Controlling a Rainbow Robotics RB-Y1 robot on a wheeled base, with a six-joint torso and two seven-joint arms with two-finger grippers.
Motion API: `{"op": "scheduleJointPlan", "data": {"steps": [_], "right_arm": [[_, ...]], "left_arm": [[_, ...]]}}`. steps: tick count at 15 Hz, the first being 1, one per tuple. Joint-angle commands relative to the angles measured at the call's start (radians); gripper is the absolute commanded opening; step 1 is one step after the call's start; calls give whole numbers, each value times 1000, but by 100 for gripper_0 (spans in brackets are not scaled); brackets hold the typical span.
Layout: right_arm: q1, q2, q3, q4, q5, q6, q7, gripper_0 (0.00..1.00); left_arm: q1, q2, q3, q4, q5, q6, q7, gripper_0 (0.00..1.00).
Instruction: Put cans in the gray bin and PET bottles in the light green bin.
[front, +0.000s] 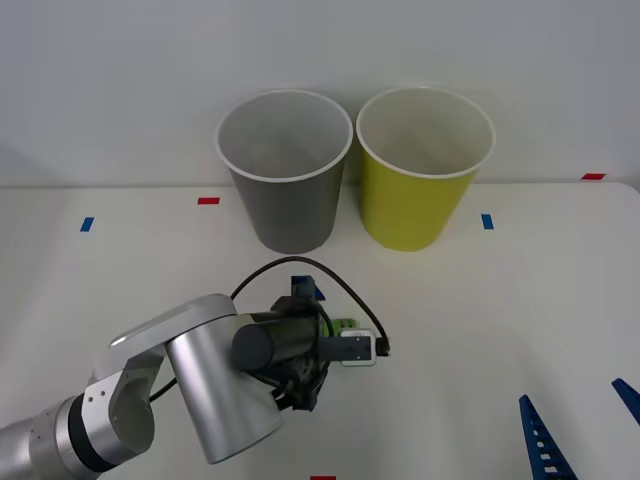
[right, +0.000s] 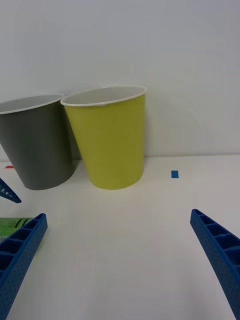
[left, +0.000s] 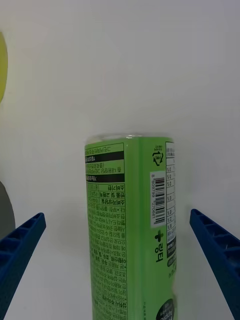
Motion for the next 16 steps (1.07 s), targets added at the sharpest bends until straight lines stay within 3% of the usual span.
{"op": "scheduleJointPlan", "data": {"steps": [1,11,12,13,16], "right_arm": [[0,0,0,0,0,0,0,100],[0,0,0,0,0,0,0,100],[0,0,0,0,0,0,0,100],[0,0,0,0,0,0,0,100],[0,0,0,0,0,0,0,100]], "left_arm": [[-7,-39,1,31,2,3,13,100],[-33,-80,0,176,27,-6,-39,100],[-33,-78,0,175,28,-7,-39,74],[-33,-78,0,175,31,-7,-39,0],[-34,-77,1,175,44,-7,-37,0]]}}
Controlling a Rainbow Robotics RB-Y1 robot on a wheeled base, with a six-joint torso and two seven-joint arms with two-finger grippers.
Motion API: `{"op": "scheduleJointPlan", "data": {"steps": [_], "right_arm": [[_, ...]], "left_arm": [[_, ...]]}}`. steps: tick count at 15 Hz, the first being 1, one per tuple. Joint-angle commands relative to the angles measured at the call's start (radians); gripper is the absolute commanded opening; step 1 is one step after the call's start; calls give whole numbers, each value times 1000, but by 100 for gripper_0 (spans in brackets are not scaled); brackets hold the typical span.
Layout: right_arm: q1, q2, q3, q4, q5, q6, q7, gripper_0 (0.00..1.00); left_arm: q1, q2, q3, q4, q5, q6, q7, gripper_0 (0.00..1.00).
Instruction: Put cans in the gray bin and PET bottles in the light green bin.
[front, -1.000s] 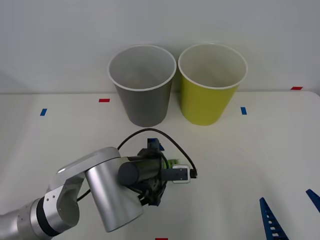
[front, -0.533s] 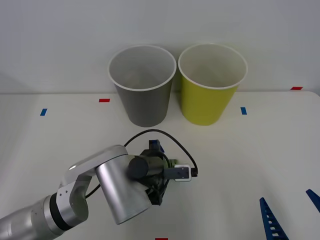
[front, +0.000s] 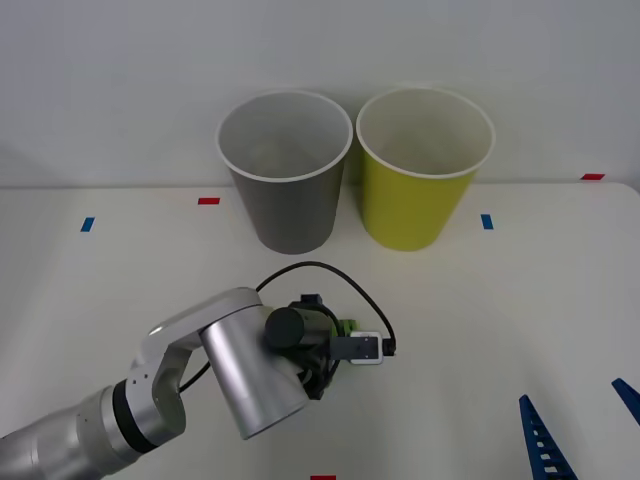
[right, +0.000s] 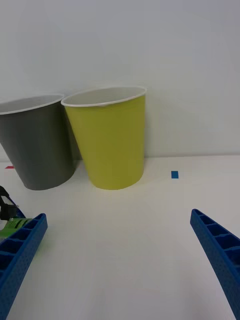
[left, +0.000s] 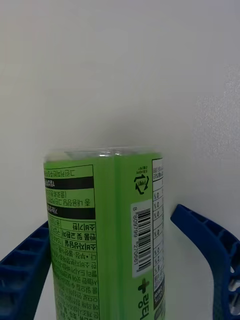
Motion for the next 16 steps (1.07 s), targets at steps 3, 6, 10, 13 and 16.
{"op": "scheduleJointPlan", "data": {"steps": [3,6,10,13,16], "right_arm": [[0,0,0,0,0,0,0,100],[0,0,0,0,0,0,0,100],[0,0,0,0,0,0,0,100],[0,0,0,0,0,0,0,100],[0,0,0,0,0,0,0,100]], "left_arm": [[0,5,1,-3,15,-5,1,0],[1,21,1,-26,15,-20,17,0],[49,86,24,-164,-28,-33,184,0],[196,100,122,-247,-160,-162,287,0],[325,189,183,-402,-224,-197,339,0]]}}
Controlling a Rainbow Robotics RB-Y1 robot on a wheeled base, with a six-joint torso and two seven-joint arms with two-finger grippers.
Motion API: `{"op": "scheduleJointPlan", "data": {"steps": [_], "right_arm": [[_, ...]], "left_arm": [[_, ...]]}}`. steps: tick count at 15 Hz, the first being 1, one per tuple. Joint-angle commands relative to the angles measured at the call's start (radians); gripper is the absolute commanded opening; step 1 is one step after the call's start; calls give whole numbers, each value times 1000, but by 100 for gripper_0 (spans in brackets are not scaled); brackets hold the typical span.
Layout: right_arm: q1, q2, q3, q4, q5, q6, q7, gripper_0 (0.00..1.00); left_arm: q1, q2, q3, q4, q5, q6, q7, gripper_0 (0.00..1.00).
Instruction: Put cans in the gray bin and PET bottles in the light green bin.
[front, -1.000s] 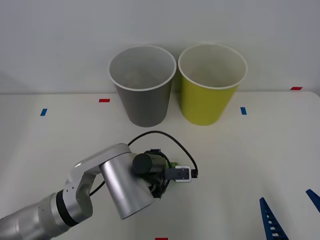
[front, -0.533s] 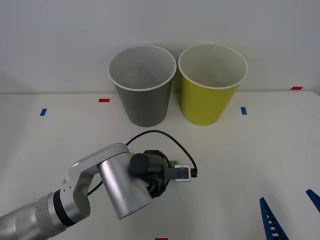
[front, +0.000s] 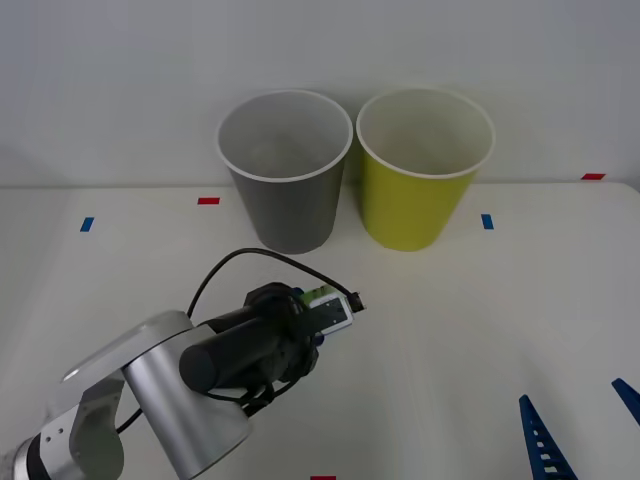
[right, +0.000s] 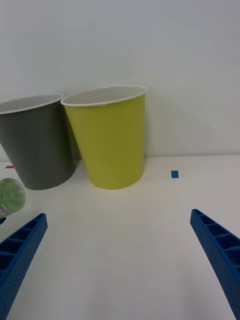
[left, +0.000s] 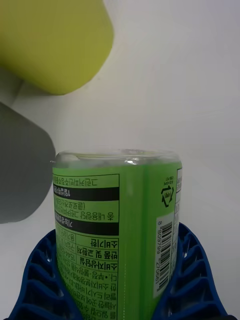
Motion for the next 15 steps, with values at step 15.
{"op": "scheduleJointPlan", "data": {"steps": [15], "right_arm": [[0,0,0,0,0,0,0,100]], "left_arm": [[321,137,376,-435,-33,-254,441,0]]}}
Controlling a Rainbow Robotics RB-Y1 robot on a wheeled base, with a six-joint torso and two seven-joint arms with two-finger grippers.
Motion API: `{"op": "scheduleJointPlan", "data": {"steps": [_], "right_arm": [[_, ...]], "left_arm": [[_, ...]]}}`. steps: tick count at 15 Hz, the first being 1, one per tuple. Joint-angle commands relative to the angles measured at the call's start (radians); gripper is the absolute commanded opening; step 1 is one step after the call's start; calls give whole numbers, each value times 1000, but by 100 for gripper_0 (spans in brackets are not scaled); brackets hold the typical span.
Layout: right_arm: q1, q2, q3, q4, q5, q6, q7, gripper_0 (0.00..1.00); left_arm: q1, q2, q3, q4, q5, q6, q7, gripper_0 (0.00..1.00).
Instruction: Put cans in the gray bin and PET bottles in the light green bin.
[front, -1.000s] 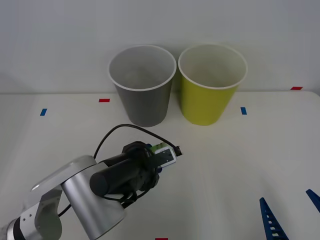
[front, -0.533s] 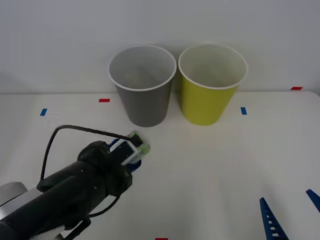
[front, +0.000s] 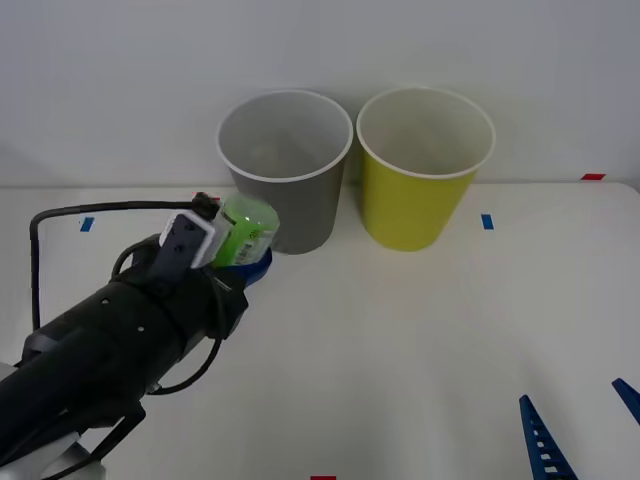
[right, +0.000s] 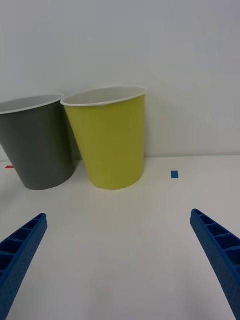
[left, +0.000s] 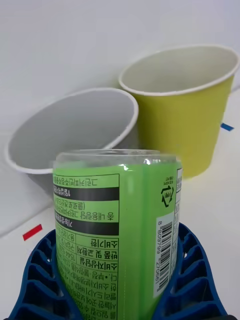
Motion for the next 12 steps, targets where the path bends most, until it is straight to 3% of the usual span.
{"op": "scheduleJointPlan", "data": {"steps": [1,4,12], "right_arm": [[0,0,0,0,0,0,0,100],[0,0,0,0,0,0,0,100],[0,0,0,0,0,0,0,100]], "left_arm": [[0,-10,50,-31,4,-3,17,0],[0,-25,117,-38,93,9,19,0],[-71,-174,453,-38,558,71,-98,0]]}}
